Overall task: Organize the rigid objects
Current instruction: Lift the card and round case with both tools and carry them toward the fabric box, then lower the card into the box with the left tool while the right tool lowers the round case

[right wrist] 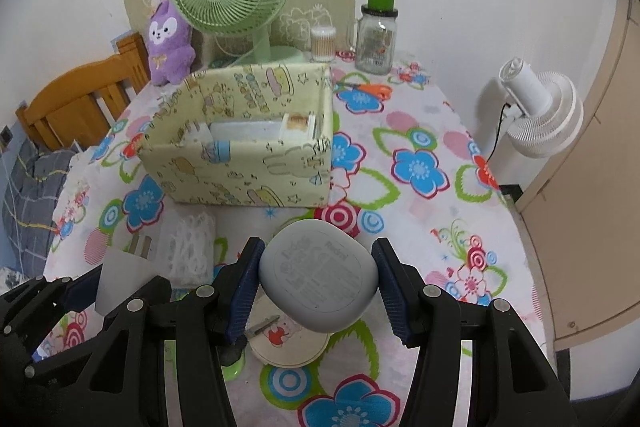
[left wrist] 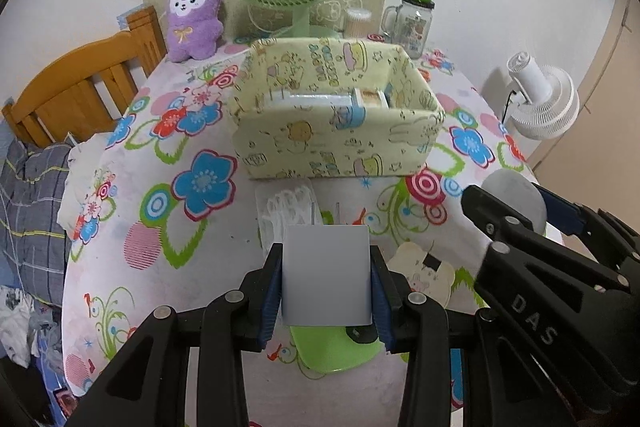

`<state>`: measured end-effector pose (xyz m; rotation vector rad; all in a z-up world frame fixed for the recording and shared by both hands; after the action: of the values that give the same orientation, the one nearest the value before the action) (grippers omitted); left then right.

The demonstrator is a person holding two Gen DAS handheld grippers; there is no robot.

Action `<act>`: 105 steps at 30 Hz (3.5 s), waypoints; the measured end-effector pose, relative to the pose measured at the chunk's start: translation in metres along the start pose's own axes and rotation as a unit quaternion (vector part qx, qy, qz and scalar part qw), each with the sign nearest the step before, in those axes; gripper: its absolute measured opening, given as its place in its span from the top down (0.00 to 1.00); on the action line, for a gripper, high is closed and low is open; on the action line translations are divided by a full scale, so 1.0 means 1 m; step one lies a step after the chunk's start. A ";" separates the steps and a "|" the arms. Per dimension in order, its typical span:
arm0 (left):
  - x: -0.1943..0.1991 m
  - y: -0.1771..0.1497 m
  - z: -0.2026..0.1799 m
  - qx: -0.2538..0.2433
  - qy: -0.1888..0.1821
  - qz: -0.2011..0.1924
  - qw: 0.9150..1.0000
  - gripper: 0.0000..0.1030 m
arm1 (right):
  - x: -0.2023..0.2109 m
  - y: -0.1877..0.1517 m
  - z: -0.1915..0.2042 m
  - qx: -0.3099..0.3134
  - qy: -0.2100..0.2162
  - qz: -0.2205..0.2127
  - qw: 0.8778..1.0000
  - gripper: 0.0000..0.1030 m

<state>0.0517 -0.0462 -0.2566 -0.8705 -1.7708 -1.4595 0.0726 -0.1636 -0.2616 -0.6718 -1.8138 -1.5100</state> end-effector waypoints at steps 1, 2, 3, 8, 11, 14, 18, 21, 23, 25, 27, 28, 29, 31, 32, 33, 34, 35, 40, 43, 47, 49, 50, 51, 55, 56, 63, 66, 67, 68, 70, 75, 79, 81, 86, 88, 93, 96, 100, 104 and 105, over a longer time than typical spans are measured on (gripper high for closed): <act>0.002 0.002 0.001 0.002 0.001 -0.002 1.000 0.61 | 0.002 0.001 0.000 0.000 0.000 -0.001 1.000 0.43; 0.003 0.004 0.001 0.003 0.001 -0.004 1.000 0.61 | 0.004 0.003 0.000 0.000 0.000 -0.003 1.000 0.43; 0.005 0.006 0.002 0.005 0.003 -0.006 1.000 0.61 | 0.007 0.005 0.000 0.001 0.001 -0.005 1.000 0.43; 0.013 0.014 0.003 0.006 0.006 -0.018 1.000 0.61 | 0.017 0.012 0.002 0.000 0.002 -0.013 1.000 0.43; 0.018 0.019 0.003 0.001 0.008 -0.025 1.000 0.61 | 0.023 0.016 0.002 -0.003 0.003 -0.013 1.000 0.43; 0.022 0.024 0.002 -0.001 0.006 -0.030 1.000 0.61 | 0.027 0.019 0.001 -0.013 0.005 -0.008 1.000 0.43; 0.028 0.030 0.001 -0.004 0.005 -0.036 0.999 0.61 | 0.033 0.026 0.002 -0.014 0.005 -0.014 1.000 0.43; 0.030 0.036 0.001 -0.005 0.004 -0.036 0.999 0.61 | 0.038 0.031 0.002 -0.013 0.004 -0.019 1.000 0.43; 0.032 0.039 0.002 -0.007 0.004 -0.038 0.999 0.61 | 0.040 0.034 0.002 -0.015 0.003 -0.022 1.000 0.43; 0.033 0.044 0.002 -0.009 0.005 -0.040 0.999 0.61 | 0.042 0.037 0.002 -0.018 0.004 -0.024 1.000 0.43; 0.034 0.048 0.002 -0.010 0.004 -0.042 0.999 0.61 | 0.044 0.040 0.001 -0.019 0.002 -0.024 1.000 0.43; 0.035 0.050 0.002 -0.009 0.004 -0.044 0.999 0.61 | 0.044 0.042 0.001 -0.017 0.000 -0.024 1.000 0.43; 0.036 0.052 0.003 -0.007 0.002 -0.045 0.999 0.61 | 0.044 0.042 0.001 -0.014 0.000 -0.024 1.000 0.43; 0.038 0.058 0.003 -0.003 0.001 -0.050 0.999 0.61 | 0.045 0.045 0.002 -0.012 0.001 -0.024 1.000 0.43; 0.038 0.060 0.003 -0.005 0.001 -0.052 0.999 0.61 | 0.045 0.046 0.002 -0.016 0.005 -0.023 1.000 0.43; 0.039 0.062 0.003 -0.007 0.003 -0.055 0.998 0.61 | 0.045 0.047 0.001 -0.018 0.007 -0.023 1.000 0.43; 0.039 0.064 0.002 -0.008 0.003 -0.057 0.998 0.61 | 0.045 0.049 0.001 -0.018 0.006 -0.024 1.000 0.43; 0.039 0.066 0.002 -0.009 0.003 -0.058 0.998 0.61 | 0.045 0.051 0.000 -0.017 0.004 -0.026 1.000 0.43; 0.040 0.073 -0.001 -0.018 0.003 -0.062 0.998 0.61 | 0.046 0.056 -0.001 -0.014 -0.003 -0.028 1.000 0.43; 0.040 0.079 -0.003 -0.025 0.004 -0.067 0.997 0.61 | 0.046 0.059 -0.002 -0.014 -0.008 -0.030 0.999 0.43; 0.037 0.086 -0.006 -0.030 0.000 -0.067 0.997 0.61 | 0.044 0.064 -0.005 -0.018 -0.009 -0.030 0.999 0.43; 0.037 0.089 -0.007 -0.032 0.000 -0.068 0.997 0.61 | 0.042 0.068 -0.006 -0.017 -0.010 -0.031 0.999 0.43; 0.036 0.092 -0.007 -0.033 0.000 -0.068 0.997 0.61 | 0.042 0.069 -0.006 -0.016 -0.011 -0.031 0.999 0.43; 0.035 0.094 -0.008 -0.034 0.000 -0.067 0.997 0.61 | 0.040 0.072 -0.007 -0.016 -0.010 -0.031 0.999 0.43; 0.032 0.102 -0.008 -0.033 -0.001 -0.067 0.997 0.61 | 0.036 0.079 -0.009 -0.017 -0.007 -0.030 0.999 0.43; 0.032 0.102 -0.009 -0.033 0.000 -0.067 0.997 0.61 | 0.035 0.080 -0.009 -0.016 -0.006 -0.030 0.999 0.43; 0.022 0.117 -0.010 -0.027 0.000 -0.061 0.998 0.61 | 0.023 0.096 -0.011 -0.010 0.001 -0.030 0.999 0.43; 0.018 0.121 -0.010 -0.028 0.003 -0.060 0.998 0.61 | 0.016 0.103 -0.012 -0.008 0.004 -0.029 1.000 0.43; 0.016 0.123 -0.010 -0.028 0.003 -0.059 0.998 0.61 | 0.014 0.105 -0.013 -0.008 0.005 -0.029 1.000 0.43; 0.014 0.125 -0.010 -0.028 0.003 -0.058 0.998 0.61 | 0.013 0.106 -0.014 -0.008 0.006 -0.029 1.000 0.43; 0.011 0.129 -0.010 -0.027 0.003 -0.056 0.998 0.61 | 0.008 0.111 -0.014 -0.008 0.008 -0.030 0.999 0.43; 0.003 0.137 -0.008 -0.026 0.009 -0.055 0.998 0.61 | -0.003 0.121 -0.014 -0.010 0.013 -0.029 0.999 0.43; -0.007 0.143 -0.006 -0.026 0.015 -0.052 0.998 0.61 | -0.014 0.128 -0.013 -0.004 0.016 -0.026 1.000 0.43; -0.012 0.146 -0.005 -0.025 0.016 -0.049 0.998 0.61 | -0.022 0.132 -0.014 -0.003 0.020 -0.022 1.000 0.43; -0.030 0.150 -0.003 -0.024 0.022 -0.039 0.999 0.61 | -0.040 0.139 -0.015 0.000 0.024 -0.014 1.000 0.43; -0.036 0.152 -0.002 -0.025 0.024 -0.034 0.999 0.61 | -0.047 0.141 -0.014 -0.001 0.025 -0.011 1.000 0.43; -0.054 0.155 0.001 -0.026 0.025 -0.019 0.999 0.61 | -0.066 0.148 -0.010 0.000 0.032 -0.002 0.999 0.43; -0.063 0.156 0.000 -0.027 0.024 -0.014 0.999 0.61 | -0.075 0.151 -0.008 0.002 0.036 0.003 0.999 0.43; -0.077 0.159 -0.002 -0.028 0.021 -0.002 0.999 0.61 | -0.090 0.155 -0.006 0.003 0.040 0.009 0.999 0.43; -0.090 0.162 -0.004 -0.031 0.018 0.008 0.999 0.61 | -0.103 0.159 -0.005 0.000 0.042 0.016 0.999 0.43; -0.093 0.163 -0.004 -0.032 0.017 0.011 0.999 0.61 | -0.107 0.159 -0.005 -0.003 0.043 0.018 0.999 0.43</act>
<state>0.2387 -0.0330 -0.2461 -0.8890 -1.6920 -1.5158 0.2610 -0.1336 -0.2426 -0.6287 -1.7246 -1.4974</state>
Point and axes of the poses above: each gripper's, at about its wrist camera, not at the fingertips, and x roughly against the way its jaws point, z to its left, y to its top, the point moved 6 cm from there along -x, roughly the way its jaws point, and after that the axes turned 9 degrees about x, right-handed, at the moved point
